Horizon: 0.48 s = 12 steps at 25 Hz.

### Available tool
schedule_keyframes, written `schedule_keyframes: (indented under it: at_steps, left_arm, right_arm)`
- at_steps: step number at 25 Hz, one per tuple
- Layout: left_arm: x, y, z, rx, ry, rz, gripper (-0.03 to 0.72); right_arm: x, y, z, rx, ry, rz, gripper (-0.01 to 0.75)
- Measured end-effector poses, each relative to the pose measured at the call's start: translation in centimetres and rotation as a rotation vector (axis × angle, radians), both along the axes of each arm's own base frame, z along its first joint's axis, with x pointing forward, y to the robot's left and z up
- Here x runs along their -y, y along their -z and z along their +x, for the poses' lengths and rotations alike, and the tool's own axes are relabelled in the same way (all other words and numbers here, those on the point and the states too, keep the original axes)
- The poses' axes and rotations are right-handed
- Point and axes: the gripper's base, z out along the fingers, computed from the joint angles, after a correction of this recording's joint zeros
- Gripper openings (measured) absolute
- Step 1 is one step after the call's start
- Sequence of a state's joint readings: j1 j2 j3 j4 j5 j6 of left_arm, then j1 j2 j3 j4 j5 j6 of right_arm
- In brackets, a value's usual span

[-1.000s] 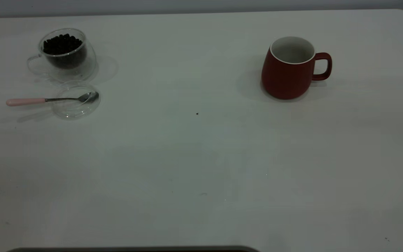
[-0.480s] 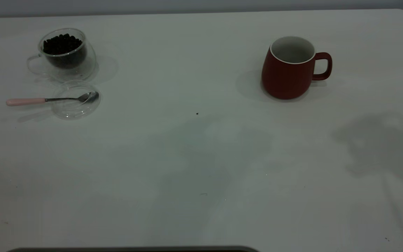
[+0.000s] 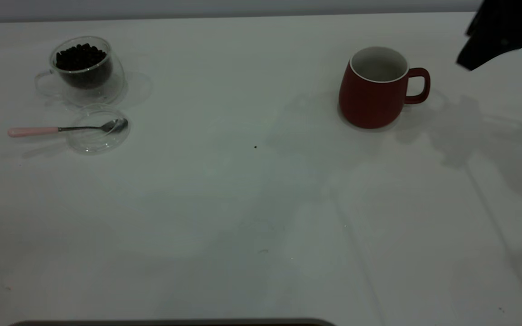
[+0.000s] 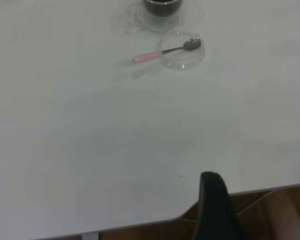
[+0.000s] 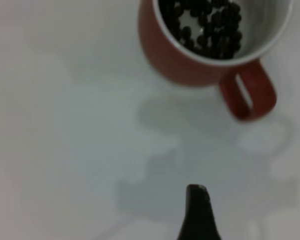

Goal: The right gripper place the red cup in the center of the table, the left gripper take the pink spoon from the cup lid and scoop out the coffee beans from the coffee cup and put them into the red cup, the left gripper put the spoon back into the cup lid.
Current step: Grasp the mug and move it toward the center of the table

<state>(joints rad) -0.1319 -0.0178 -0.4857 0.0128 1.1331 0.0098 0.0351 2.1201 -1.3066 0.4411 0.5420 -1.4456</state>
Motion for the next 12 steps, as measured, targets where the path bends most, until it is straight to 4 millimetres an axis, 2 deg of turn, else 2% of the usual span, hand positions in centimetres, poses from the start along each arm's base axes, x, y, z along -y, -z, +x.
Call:
schedule_keyframes:
  at_steps: [5, 12]
  left_arm:
    - [0.0, 0.0, 0.0, 0.0, 0.0, 0.0, 0.517]
    - [0.0, 0.0, 0.0, 0.0, -0.001, -0.001, 0.517]
  right_arm:
    - [-0.1, 3.0, 2.1, 0.091, -0.109, -0.035, 0.587]
    - [-0.6, 7.3, 2.6, 0.141, -0.202, -0.041, 0.587]
